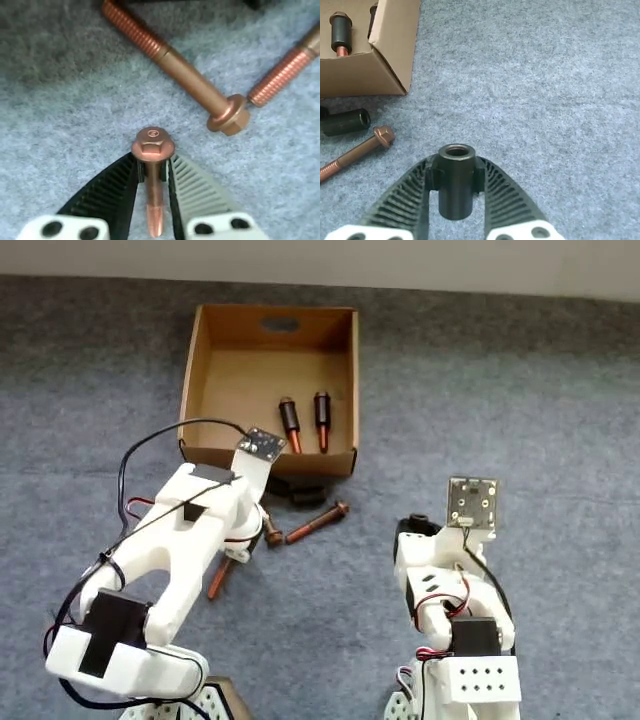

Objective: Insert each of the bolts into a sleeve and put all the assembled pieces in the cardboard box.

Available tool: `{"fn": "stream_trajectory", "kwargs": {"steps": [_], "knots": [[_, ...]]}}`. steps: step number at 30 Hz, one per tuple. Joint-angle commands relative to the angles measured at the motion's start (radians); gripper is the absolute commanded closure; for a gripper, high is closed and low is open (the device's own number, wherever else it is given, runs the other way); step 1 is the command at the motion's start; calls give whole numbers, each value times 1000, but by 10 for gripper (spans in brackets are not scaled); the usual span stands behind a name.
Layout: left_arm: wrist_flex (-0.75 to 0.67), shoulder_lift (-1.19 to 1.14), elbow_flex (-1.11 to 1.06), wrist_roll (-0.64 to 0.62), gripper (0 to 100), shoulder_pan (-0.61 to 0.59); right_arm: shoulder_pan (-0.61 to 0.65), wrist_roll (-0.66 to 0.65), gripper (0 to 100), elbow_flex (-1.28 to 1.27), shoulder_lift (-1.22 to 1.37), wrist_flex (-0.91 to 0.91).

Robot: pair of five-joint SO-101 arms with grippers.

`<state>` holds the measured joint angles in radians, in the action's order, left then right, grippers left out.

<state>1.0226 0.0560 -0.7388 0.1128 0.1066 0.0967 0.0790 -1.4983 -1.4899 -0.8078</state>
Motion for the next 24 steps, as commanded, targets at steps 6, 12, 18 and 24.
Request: {"fn": "stream_trajectory", "kwargs": {"steps": [6,12,18,24], "knots": [[-37,351,-143,2,993,-10,-5,9,992,8,-12,4],[-31,765,-259,2,992,-4,16,9,992,5,-12,4],[18,1033,-263,3,992,-4,65,9,992,-22,-13,45],[11,1190,-265,0,992,-5,67,9,992,-42,-13,61]]}}
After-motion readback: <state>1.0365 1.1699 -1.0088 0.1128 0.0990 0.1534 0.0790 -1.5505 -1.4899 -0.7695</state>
